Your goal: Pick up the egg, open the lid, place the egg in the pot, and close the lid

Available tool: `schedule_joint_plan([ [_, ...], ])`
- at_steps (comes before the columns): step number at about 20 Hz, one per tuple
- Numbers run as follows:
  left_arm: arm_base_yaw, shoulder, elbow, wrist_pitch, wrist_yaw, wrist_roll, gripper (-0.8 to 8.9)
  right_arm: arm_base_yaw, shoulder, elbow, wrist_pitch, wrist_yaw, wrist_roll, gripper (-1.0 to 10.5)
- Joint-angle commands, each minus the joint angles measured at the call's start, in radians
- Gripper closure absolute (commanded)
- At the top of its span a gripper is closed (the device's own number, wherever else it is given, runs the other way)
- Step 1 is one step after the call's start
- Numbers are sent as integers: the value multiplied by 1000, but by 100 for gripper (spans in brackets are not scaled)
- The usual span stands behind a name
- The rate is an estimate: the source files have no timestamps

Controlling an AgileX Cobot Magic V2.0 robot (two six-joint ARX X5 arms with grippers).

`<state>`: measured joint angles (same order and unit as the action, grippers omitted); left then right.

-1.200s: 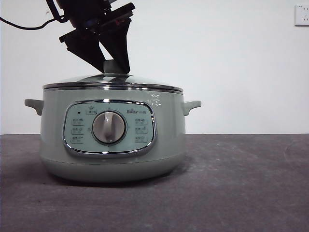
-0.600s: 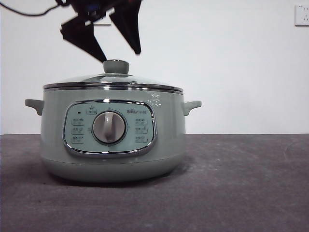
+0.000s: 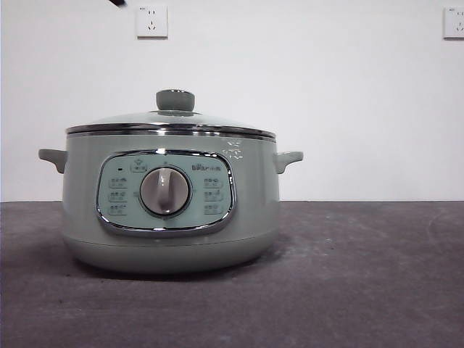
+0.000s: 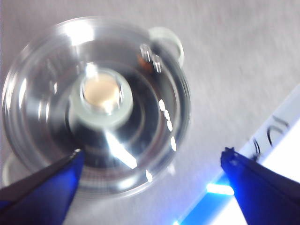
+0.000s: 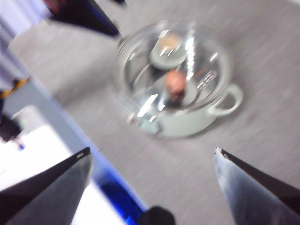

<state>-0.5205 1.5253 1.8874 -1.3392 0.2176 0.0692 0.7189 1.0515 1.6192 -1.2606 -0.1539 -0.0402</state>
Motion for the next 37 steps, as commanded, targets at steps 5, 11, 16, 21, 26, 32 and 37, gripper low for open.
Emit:
schedule_joint_plan([
  [5, -5, -51, 8, -50, 27, 29, 819, 0, 48, -4, -54, -1, -4, 951],
  [11, -3, -51, 8, -49, 19, 29, 817, 0, 37, -4, -51, 3, 16, 946],
  [16, -3, -51, 8, -49, 19, 29, 817, 0, 21, -4, -51, 3, 16, 946],
  [21, -3, -51, 8, -39, 19, 29, 817, 0, 16, -4, -54, 3, 16, 946],
  [26, 50, -82, 8, 141, -33, 47, 817, 0, 14, -4, -55, 3, 16, 946],
  [32, 241, -253, -28, 451, -27, 116, 817, 0, 14, -4, -55, 3, 16, 946],
  [37, 457, -535, -384, 774, -31, 116, 817, 0, 14, -4, -56, 3, 16, 946],
])
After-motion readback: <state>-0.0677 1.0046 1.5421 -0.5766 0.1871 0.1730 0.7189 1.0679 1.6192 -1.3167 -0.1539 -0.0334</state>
